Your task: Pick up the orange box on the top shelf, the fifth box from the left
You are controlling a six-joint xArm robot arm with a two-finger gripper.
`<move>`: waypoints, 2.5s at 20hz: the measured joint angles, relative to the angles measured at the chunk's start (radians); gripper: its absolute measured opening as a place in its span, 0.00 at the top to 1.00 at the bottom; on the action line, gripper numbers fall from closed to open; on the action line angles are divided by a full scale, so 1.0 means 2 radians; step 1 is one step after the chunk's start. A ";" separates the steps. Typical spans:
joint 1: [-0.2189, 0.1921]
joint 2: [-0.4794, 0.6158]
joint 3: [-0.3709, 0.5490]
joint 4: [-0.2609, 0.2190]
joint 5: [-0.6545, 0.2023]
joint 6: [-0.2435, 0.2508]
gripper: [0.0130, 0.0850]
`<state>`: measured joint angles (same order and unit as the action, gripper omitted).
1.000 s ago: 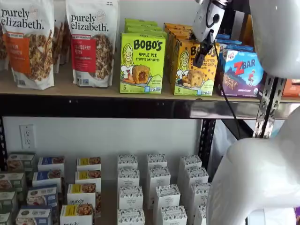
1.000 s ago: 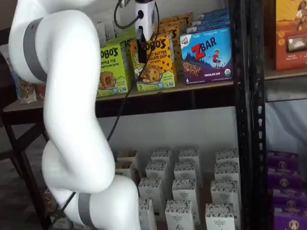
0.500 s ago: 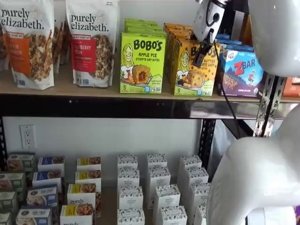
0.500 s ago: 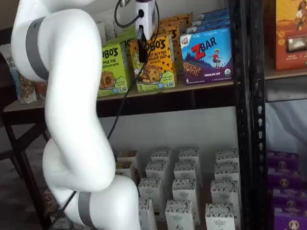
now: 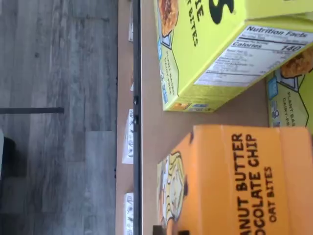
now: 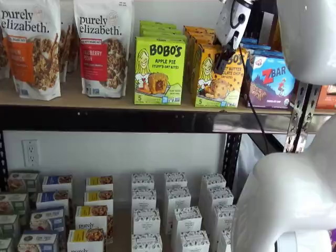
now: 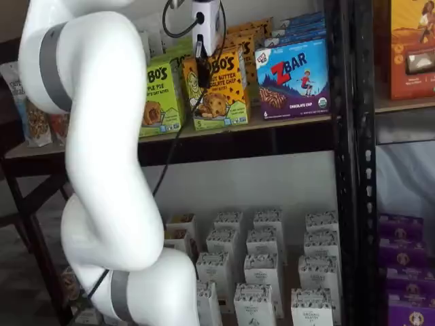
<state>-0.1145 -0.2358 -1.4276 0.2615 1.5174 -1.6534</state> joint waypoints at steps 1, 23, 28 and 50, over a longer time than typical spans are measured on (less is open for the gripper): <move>0.001 0.000 0.000 -0.003 0.000 0.000 0.39; -0.002 0.003 -0.008 0.000 0.011 0.000 0.61; -0.006 0.005 -0.023 0.010 0.031 0.001 0.61; -0.024 -0.080 0.003 0.006 0.132 -0.002 0.61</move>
<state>-0.1616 -0.3949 -1.4207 0.2732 1.7820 -1.6572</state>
